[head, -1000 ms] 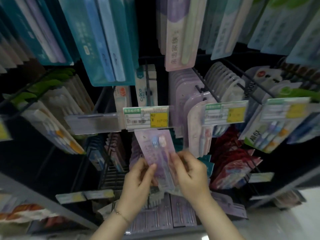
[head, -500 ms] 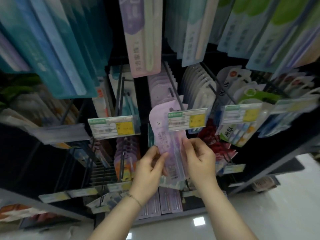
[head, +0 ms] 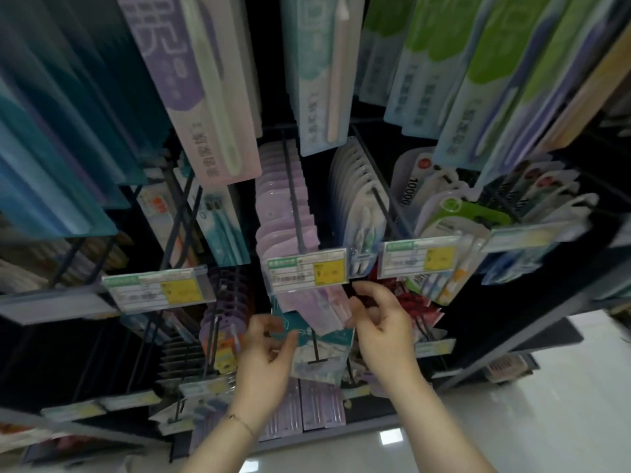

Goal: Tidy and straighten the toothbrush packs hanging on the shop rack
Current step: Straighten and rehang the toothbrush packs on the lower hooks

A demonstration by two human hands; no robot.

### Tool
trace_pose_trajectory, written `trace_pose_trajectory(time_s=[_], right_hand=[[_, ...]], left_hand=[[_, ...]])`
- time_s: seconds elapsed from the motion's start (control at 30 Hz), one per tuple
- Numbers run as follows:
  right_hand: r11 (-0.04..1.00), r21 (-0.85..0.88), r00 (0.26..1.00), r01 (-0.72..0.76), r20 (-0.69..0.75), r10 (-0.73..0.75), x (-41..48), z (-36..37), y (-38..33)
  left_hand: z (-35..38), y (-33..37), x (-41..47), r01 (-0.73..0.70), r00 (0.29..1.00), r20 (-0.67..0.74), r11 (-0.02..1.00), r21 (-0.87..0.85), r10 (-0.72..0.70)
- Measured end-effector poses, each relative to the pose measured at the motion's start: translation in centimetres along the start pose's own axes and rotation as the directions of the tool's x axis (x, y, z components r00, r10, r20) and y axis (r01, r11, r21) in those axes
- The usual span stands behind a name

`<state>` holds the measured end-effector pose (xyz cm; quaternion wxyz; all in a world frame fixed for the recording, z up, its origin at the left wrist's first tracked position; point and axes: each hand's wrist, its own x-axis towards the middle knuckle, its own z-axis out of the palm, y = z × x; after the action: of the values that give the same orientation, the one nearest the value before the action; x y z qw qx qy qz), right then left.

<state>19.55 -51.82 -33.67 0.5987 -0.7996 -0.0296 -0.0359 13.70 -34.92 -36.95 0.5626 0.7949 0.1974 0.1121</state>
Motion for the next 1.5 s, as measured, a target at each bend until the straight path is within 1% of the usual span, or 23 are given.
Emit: trace_pose_trajectory(time_s=[0.07,0.17,0.27,0.37,0.6,0.73,0.83,1.03,1.13,1.23,1.27,1.33,1.4,1.47,1.5], right_hand=[[1.000,-0.011,1.000,-0.009,-0.008,0.009,0.2,-0.6,-0.1],[1.000,-0.004,1.000,-0.016,-0.010,0.016,-0.2,-1.4,-0.4],[1.000,-0.010,1.000,0.008,-0.022,-0.008,-0.9,-2.0,-0.8],[0.999,-0.044,0.999,0.027,-0.019,-0.027,-1.4,-2.7,-1.4],[0.994,-0.105,0.999,0.031,-0.033,-0.034,-2.1,-5.2,-2.2],[0.991,-0.137,0.999,0.007,-0.041,-0.012,-1.4,-8.0,-2.3],[0.987,-0.164,0.998,0.005,-0.056,-0.015,0.0,-10.4,-2.2],[0.967,-0.255,0.979,0.003,-0.197,-0.055,3.3,-14.3,-1.3],[0.968,-0.252,0.987,0.018,-0.152,-0.058,5.0,-15.5,-0.9],[0.974,-0.227,0.996,0.007,-0.080,-0.026,6.3,-16.0,-0.6],[0.978,-0.206,0.998,-0.006,-0.061,-0.007,6.6,-16.1,-0.5],[0.988,-0.147,0.999,-0.040,-0.013,0.038,7.0,-16.4,-0.5],[0.991,-0.118,0.997,-0.064,0.035,0.069,7.3,-16.8,-0.4],[0.992,-0.112,0.995,-0.057,0.074,0.065,7.6,-17.1,-0.4],[0.993,-0.111,0.994,-0.046,0.089,0.056,7.7,-17.2,-0.5]], left_hand=[[0.1,0.0,-0.4,-0.004,1.000,0.028,1.000,0.022,0.004],[0.3,0.8,-1.2,-0.020,0.990,0.141,1.000,0.023,0.017],[0.5,2.3,-1.7,-0.082,0.974,0.216,0.996,0.047,0.070],[0.6,4.4,-2.2,-0.178,0.953,0.259,0.982,0.069,0.155],[1.7,7.7,-2.2,-0.268,0.929,0.303,0.951,0.152,0.214],[3.9,9.6,-2.0,-0.275,0.926,0.311,0.946,0.169,0.214],[6.3,11.1,-1.7,-0.249,0.928,0.323,0.954,0.166,0.186],[11.1,13.6,-0.3,-0.121,0.956,0.285,0.981,0.155,0.073],[13.2,14.5,0.8,-0.039,0.963,0.268,0.980,0.194,-0.014],[14.7,15.3,1.8,0.038,0.955,0.272,0.959,0.281,-0.117],[15.2,15.4,2.2,0.056,0.956,0.266,0.965,0.257,-0.126],[15.8,15.8,2.5,0.022,0.965,0.256,0.989,0.149,-0.060],[16.5,15.9,2.8,-0.070,0.968,0.244,0.995,0.077,0.049],[17.1,15.9,3.2,-0.148,0.967,0.220,0.986,0.076,0.129],[17.3,15.8,3.5,-0.158,0.969,0.204,0.984,0.076,0.140]])
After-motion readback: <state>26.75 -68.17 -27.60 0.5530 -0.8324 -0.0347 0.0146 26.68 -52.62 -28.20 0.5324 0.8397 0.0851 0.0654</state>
